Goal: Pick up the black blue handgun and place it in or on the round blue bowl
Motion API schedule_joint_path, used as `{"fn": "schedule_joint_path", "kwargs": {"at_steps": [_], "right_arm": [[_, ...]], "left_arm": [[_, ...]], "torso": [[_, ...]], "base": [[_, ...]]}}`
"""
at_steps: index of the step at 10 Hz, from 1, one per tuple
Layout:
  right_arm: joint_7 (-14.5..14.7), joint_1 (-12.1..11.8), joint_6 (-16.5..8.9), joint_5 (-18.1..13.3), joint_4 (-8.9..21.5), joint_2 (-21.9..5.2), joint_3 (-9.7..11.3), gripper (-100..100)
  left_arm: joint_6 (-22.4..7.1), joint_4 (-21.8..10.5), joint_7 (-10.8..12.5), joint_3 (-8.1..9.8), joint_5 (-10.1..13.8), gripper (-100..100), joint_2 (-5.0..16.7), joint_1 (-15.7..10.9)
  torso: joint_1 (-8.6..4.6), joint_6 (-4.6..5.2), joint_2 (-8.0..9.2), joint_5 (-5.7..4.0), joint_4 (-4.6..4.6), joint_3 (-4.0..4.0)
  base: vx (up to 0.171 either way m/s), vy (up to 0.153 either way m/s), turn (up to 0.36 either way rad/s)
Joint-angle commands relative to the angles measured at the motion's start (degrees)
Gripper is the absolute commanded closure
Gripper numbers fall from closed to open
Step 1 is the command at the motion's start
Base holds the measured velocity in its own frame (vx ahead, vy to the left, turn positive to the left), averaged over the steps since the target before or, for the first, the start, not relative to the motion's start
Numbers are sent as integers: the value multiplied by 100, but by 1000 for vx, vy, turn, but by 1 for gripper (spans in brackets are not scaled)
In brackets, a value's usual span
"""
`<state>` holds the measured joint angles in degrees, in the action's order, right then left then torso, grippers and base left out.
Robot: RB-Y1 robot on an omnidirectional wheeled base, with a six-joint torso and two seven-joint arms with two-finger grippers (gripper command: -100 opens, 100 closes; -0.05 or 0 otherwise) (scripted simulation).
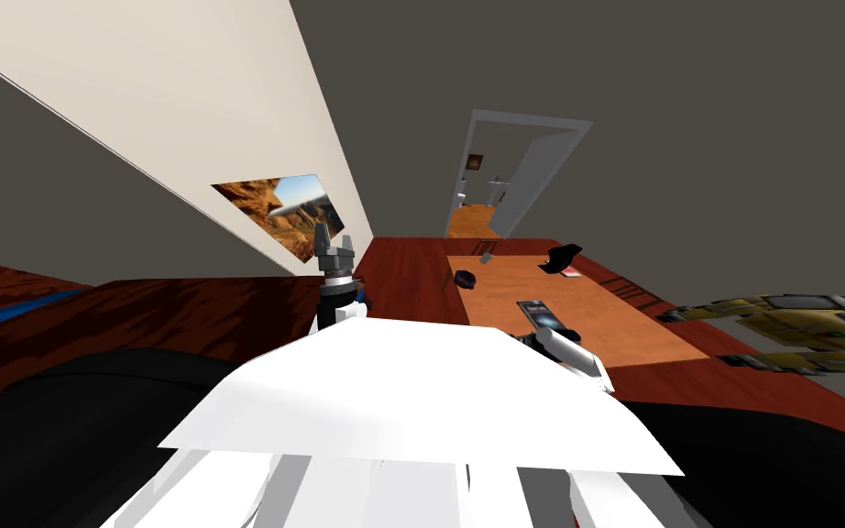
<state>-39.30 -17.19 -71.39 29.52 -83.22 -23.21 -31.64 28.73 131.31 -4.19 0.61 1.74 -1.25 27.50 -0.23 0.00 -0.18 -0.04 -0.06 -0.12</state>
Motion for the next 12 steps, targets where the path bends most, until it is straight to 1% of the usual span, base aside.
{"fn": "schedule_joint_path", "kwargs": {"at_steps": [1,3,4,5,6,9,12], "right_arm": [[-68,52,-283,129,162,-63,-55,-100],[-118,78,-502,241,277,-115,-99,-100],[-117,49,-449,201,185,-86,-85,-100],[-125,49,-477,207,189,-88,-87,0],[-229,187,-375,134,426,-99,-113,-100],[-386,394,-227,26,781,-116,-152,-100],[-542,600,-78,-82,1137,-132,-191,-100]], "left_arm": [[0,0,0,0,0,0,0,0],[0,0,0,0,0,0,0,0],[0,0,0,0,0,0,0,-1],[0,0,0,-1,0,0,0,-1],[0,0,0,-1,0,0,0,-1],[-1,-1,0,-1,0,0,0,-3],[-1,-1,0,-1,0,0,0,-3]], "torso": [[0,0,0,0,0,0],[-1,-2,2,-1,0,1],[1,-2,6,0,1,3],[8,-4,14,1,3,8],[12,-3,20,2,4,11],[2,-4,64,0,14,37],[11,-3,58,2,13,33]], "base": [[69,-38,-129],[48,-33,-84],[17,-12,-10],[0,0,0],[-66,-7,247],[-116,-26,173],[-94,-2,142]]}}
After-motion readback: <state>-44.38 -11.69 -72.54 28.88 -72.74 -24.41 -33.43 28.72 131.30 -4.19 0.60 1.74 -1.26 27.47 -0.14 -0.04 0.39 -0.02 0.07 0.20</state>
